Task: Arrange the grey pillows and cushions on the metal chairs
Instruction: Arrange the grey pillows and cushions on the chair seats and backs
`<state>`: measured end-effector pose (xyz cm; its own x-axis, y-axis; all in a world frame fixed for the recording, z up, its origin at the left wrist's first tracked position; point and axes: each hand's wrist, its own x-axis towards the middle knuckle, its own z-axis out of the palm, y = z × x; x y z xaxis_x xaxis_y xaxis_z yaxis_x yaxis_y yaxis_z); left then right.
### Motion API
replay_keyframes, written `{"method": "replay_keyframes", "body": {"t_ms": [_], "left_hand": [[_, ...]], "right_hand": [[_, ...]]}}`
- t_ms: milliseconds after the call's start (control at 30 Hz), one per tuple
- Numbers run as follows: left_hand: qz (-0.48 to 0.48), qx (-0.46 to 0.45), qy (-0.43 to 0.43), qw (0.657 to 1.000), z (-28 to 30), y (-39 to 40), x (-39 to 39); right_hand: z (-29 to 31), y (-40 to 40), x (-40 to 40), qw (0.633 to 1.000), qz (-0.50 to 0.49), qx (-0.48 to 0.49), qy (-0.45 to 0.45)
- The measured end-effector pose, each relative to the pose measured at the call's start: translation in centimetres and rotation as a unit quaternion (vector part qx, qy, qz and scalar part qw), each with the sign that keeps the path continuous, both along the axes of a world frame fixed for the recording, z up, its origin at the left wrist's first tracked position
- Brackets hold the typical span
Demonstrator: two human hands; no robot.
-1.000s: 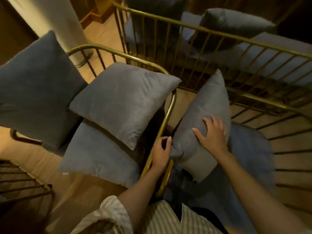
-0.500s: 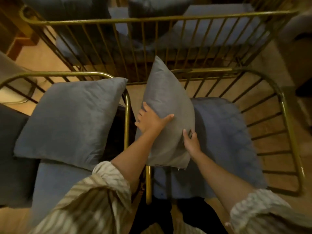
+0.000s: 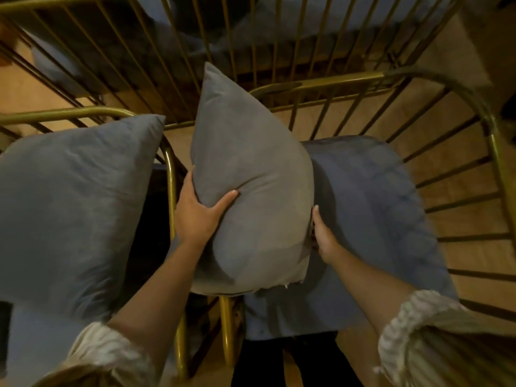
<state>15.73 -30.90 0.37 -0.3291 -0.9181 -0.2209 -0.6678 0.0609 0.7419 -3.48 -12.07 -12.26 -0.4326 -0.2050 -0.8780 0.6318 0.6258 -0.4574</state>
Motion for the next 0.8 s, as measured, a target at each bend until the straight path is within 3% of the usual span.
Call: {"method": "replay_keyframes", "body": {"t_ms": [267, 533, 800], "left_hand": [[0.009, -0.023, 0.017, 1.0, -1.1, -0.2, -0.4], [0.097, 0.08, 0.089, 0.988, 1.6, 1.4, -1.3], [0.138, 0.215, 0.152, 0.955, -2.5, 13.3, -5.9]], "right_hand": [[-3.9, -1.1, -1.1, 0.986, -0.098, -0.125, -0.058], [0.9, 4.5, -4.6, 0.977, -0.123, -0.155, -0.074], [3.3, 14.4, -14.6, 0.989, -0.103, -0.095, 0.05]]}}
